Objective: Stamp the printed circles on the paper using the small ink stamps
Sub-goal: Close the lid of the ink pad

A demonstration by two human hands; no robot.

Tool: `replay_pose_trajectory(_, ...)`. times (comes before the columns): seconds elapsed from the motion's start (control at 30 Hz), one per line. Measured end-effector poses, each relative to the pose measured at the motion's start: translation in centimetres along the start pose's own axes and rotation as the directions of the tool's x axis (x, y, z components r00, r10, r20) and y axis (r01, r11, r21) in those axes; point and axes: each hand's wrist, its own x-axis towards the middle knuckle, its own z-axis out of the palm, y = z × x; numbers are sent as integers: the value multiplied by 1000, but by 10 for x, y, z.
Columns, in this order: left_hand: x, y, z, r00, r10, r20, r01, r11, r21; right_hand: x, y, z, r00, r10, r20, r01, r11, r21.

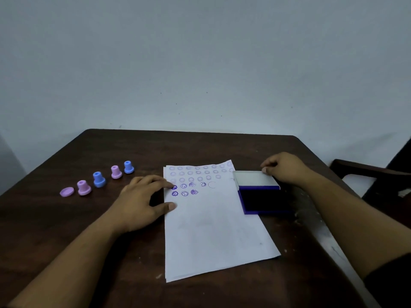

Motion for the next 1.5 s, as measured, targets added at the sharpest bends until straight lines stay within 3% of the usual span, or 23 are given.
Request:
replay_pose_trajectory(0.33,1,0,-1,1000,8,7,-7,1000,-19,7,-7,3,999,-49,-4,48,995,-85)
replay_pose_trajectory(0.73,0,2,-1,999,-34,28,34,999,-9,-72,-4,-38,945,-217,-246,252,960,121)
replay_pose_trajectory(1.0,1,1,0,999,-34,17,34,999,-15,-145,5,-20,893,-386,-232,381,922,-68)
replay_pose_trajectory(1.23,1,-1,1,999,-36,21,36,999,-12,-161,21,13,848,-487,-212,438,867,-239)
replay_pose_trajectory(1.5,1,-3,2,999,-34,32,35,999,-16,-165,24,23,820,-492,-291,442,869,-224)
